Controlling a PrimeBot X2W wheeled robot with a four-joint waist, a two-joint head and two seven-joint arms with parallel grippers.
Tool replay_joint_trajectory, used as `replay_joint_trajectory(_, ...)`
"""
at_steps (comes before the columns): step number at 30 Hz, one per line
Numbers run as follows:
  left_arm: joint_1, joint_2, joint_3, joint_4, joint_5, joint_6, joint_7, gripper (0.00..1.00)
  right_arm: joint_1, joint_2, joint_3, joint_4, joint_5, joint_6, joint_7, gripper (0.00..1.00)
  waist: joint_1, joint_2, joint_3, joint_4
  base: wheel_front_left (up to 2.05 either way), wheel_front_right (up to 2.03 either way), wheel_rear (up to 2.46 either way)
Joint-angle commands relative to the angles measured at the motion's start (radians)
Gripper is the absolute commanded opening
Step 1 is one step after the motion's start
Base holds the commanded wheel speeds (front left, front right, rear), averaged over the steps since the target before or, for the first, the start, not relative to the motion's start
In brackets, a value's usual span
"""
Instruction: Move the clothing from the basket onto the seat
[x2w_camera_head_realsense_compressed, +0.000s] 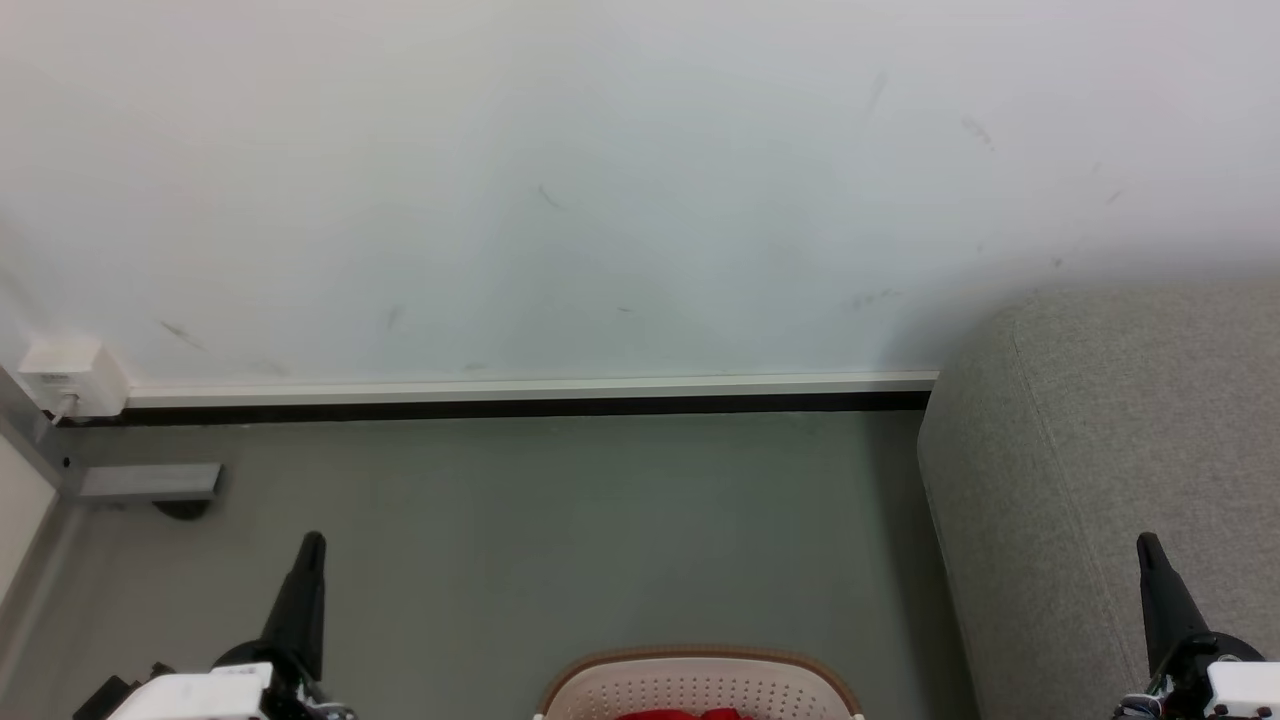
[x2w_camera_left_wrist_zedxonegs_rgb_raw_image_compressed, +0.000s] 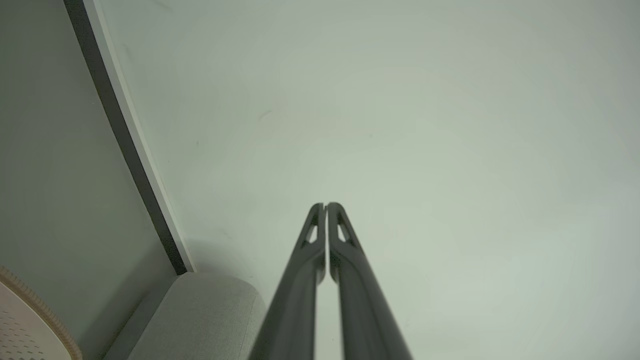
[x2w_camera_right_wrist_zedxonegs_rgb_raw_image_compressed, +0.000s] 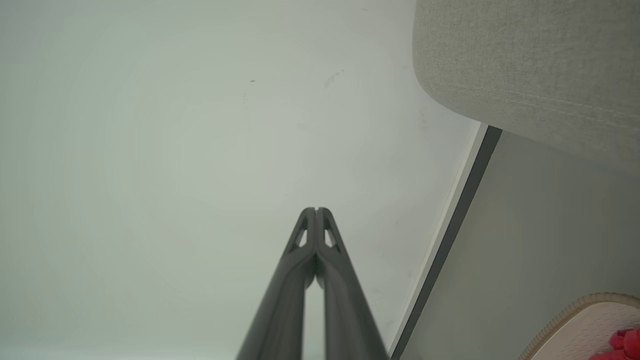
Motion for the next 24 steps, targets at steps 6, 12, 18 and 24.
replay_joint_trajectory(6,-0.007,0.007,0.001,-0.004,-0.015,0.001,0.003,0.00,-0.013,0.000,-0.003,-0.005,-0.006,-0.002,0.002,0.00,0.0000,0.0000,0.000,0.000,0.00,0.00,0.00)
replay_joint_trajectory(12,-0.007,0.007,0.001,-0.004,-0.015,0.001,0.003,0.00,-0.013,0.000,-0.003,-0.005,-0.006,-0.002,0.002,0.00,0.0000,0.0000,0.000,0.000,0.00,0.00,0.00)
replay_joint_trajectory(18,-0.007,0.007,0.001,-0.004,-0.015,0.001,0.003,0.00,-0.013,0.000,-0.003,-0.005,-0.006,-0.002,0.002,0.00,0.0000,0.0000,0.000,0.000,0.00,0.00,0.00)
replay_joint_trajectory(24,-0.007,0.007,0.001,-0.004,-0.015,0.001,0.003,0.00,-0.013,0.000,-0.003,-0.005,-0.006,-0.002,0.002,0.00,0.0000,0.0000,0.000,0.000,0.00,0.00,0.00)
